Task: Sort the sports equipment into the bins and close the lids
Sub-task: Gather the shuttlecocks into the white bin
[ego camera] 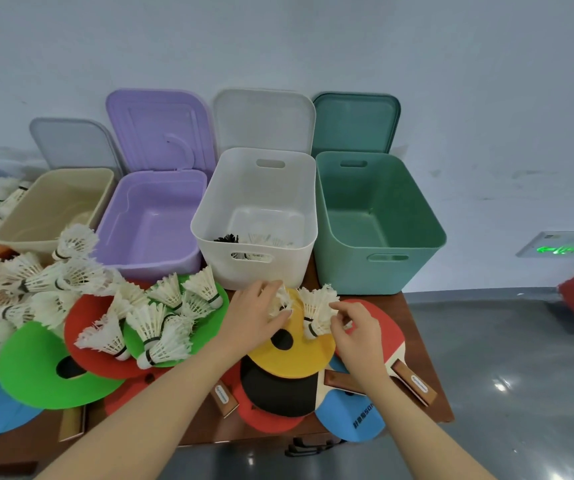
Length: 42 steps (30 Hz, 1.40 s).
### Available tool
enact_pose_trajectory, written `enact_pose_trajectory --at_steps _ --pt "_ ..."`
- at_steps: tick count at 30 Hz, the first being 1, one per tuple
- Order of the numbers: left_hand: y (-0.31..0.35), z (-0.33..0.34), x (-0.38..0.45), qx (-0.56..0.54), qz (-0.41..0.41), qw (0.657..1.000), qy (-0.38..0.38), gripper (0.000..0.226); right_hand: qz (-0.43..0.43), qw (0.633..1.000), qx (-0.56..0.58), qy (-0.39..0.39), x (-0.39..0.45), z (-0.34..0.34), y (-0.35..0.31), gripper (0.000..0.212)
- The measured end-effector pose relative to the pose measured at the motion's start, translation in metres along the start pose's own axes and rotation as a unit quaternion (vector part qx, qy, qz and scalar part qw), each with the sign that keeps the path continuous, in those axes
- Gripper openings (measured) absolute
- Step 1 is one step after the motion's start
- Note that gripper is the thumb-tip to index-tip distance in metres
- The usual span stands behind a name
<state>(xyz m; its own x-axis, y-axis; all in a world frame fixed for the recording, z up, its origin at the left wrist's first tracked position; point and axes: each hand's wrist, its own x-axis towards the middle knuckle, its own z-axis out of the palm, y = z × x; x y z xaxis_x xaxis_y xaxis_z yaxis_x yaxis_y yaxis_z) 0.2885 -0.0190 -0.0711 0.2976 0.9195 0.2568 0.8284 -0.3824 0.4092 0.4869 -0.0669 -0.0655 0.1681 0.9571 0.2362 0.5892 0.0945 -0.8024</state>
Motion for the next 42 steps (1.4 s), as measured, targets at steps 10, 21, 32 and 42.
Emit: enact_pose_trajectory --at_steps 10,21,32,42 --pt "0.008 -0.083 0.035 0.035 0.066 0.982 0.173 0.050 -0.159 0.985 0.040 0.059 0.050 -0.014 -0.058 0.019" --pt "-0.028 -0.120 0.112 0.092 -0.052 0.990 0.097 0.052 -0.177 0.981 0.004 0.082 0.149 0.015 -0.110 0.018" --pt "-0.046 -0.121 0.118 0.132 -0.024 0.991 0.000 0.052 -0.147 0.985 -0.087 -0.019 0.164 0.036 -0.097 0.024" --pt "-0.003 -0.085 0.091 0.066 0.106 0.986 0.106 0.038 -0.178 0.980 -0.071 0.056 0.106 -0.004 -0.049 0.011"
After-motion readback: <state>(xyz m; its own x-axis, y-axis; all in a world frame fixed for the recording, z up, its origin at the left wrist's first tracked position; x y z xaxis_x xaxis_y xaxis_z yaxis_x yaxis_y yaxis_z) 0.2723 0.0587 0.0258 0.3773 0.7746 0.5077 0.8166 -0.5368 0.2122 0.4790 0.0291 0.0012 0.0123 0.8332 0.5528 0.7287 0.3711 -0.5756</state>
